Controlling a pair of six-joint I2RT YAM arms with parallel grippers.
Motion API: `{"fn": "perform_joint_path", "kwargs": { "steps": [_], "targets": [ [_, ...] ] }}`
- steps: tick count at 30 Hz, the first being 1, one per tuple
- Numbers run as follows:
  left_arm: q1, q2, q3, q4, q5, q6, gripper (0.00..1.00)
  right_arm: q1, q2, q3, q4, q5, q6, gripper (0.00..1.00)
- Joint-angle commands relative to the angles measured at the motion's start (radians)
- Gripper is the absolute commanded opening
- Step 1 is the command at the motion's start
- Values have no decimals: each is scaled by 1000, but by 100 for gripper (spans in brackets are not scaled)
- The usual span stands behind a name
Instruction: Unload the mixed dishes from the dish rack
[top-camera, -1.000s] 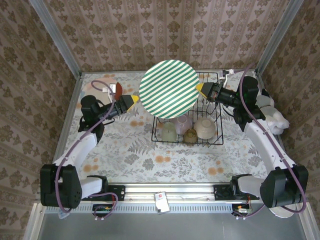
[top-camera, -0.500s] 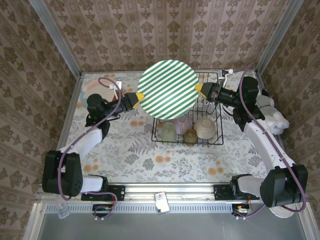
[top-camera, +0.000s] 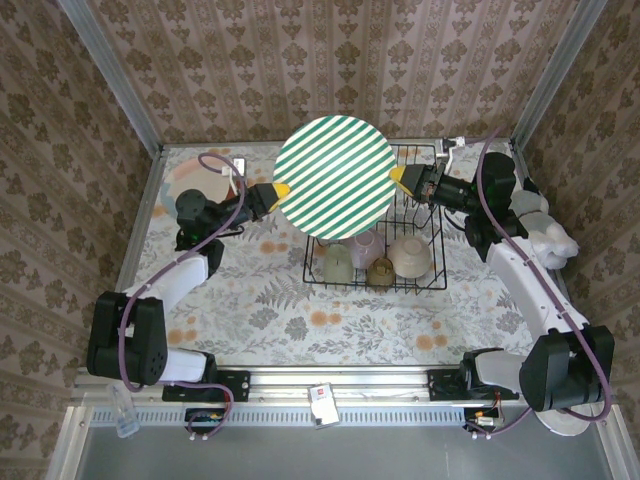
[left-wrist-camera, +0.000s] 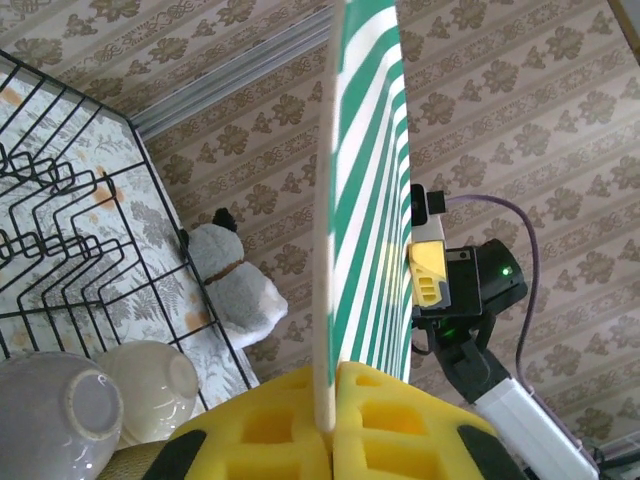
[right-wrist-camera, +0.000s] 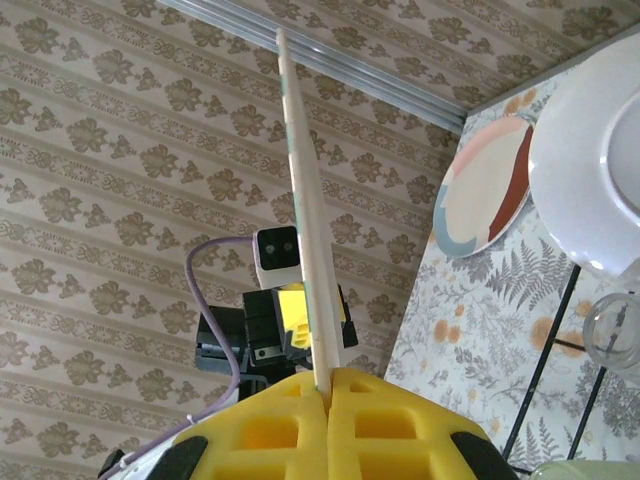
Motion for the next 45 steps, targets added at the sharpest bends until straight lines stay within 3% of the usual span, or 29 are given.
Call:
{"fn": "perform_joint_path", "kwargs": {
  "steps": [1,6,7,8,13,14,23,27,30,39,45],
  "targets": [
    [-16,-17,35,20,11,35,0,11,5,17,42,-30,16,0],
    [-17,-36,26,-26,-20,60,0,13,2,24,32,-34,5,0],
    [-17,-42,25,-31,-24,64,0,13,2,25,31,-36,3,5],
    [-17,-46,24,-37,-27,68,0,13,1,25,29,-38,1,16],
    [-6,-62,29,-63,-51,75,0,13,-13,16,21,-35,-24,91],
    [-4,-62,29,-61,-56,71,0,13,-18,13,17,-31,-29,99],
    [83,-60,50,21,-130,-24,0,14,-56,-5,-69,16,-117,100],
    [178,-82,44,27,-162,-41,0,50,-91,21,-236,83,-270,100],
    [262,-101,32,-50,-178,-8,0,98,-118,38,-336,148,-374,100],
    [500,-101,-45,-154,-262,23,0,187,-119,0,-376,208,-465,100],
    [567,-60,-85,-218,-347,42,0,241,-111,-45,-358,219,-507,100]
  ]
}}
